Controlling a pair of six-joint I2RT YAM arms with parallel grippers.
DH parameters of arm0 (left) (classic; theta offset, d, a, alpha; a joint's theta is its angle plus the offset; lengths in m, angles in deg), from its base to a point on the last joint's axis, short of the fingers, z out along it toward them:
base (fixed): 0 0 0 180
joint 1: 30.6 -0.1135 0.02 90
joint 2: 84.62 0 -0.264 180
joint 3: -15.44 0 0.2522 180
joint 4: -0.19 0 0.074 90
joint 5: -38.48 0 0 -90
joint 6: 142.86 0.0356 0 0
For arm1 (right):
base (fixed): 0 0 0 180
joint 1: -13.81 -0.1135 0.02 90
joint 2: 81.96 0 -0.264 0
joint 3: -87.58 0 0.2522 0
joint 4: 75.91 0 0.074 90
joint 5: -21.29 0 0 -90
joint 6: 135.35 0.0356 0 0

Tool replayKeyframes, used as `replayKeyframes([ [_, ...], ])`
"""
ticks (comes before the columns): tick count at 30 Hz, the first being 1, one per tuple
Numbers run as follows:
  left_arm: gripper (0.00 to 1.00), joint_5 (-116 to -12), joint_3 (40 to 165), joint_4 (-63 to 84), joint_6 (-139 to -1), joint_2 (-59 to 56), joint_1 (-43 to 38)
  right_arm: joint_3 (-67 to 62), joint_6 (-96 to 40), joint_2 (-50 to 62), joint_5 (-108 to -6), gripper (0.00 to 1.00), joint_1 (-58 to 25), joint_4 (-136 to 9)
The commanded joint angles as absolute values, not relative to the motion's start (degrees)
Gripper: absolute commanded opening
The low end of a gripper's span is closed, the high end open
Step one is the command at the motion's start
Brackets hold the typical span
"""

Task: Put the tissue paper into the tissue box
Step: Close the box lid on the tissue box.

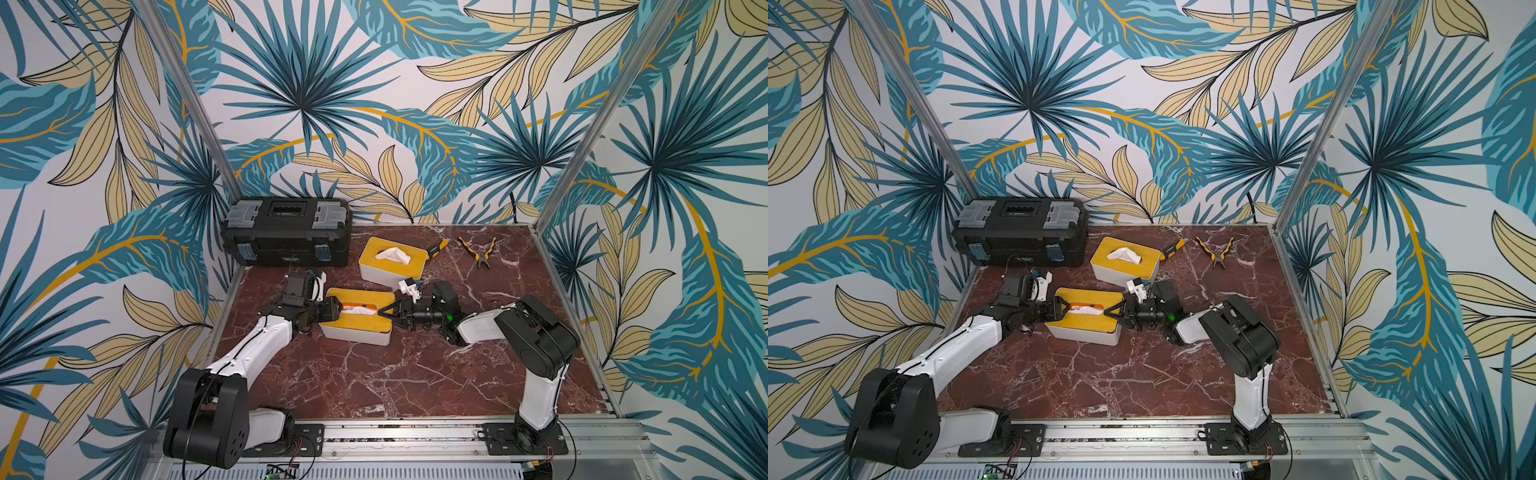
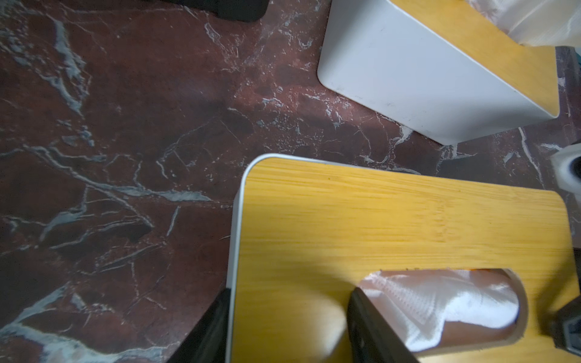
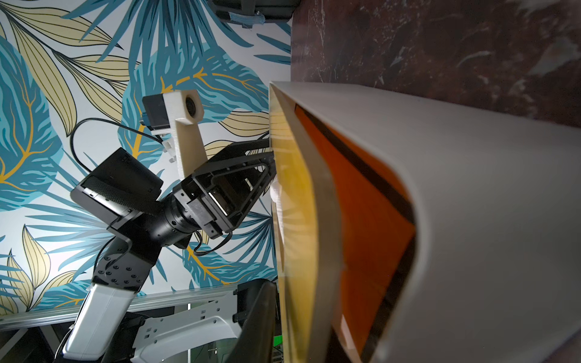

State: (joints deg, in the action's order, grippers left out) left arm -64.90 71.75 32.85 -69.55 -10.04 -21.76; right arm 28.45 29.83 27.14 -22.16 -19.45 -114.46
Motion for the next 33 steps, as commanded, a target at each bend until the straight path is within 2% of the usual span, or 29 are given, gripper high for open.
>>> replayKeyframes([
  [1, 0.16, -62.7, 71.7, 34.5, -68.3, -8.9, -22.1, 29.6, 25.8, 25.9, -22.5, 0.25, -18.7, -101.9],
  [11, 0.16, -62.5, 71.3, 34.4, -68.1, -9.0, -22.1, 28.2, 12.3, 15.9, -23.7, 0.32, -15.1, -77.9],
  [20, 0.16, -63.6, 70.9, 33.7, -68.4, -9.0, -22.1, 27.5, 8.1, 12.1, -25.5, 0.50, -14.4, -70.1],
  [22, 0.16, -63.5, 70.9, 33.7, -68.4, -9.2, -22.1, 26.8, 7.8, 11.5, -26.0, 0.57, -14.6, -69.6],
  [26, 0.16, -63.7, 70.8, 33.8, -68.4, -9.3, -22.1, 22.9, 4.6, 10.0, -29.8, 0.81, -16.1, -63.1],
  [33, 0.16, -64.2, 70.7, 33.4, -68.6, -9.3, -22.1, 15.1, 0.2, 12.1, -36.0, 0.94, -18.3, -53.5],
])
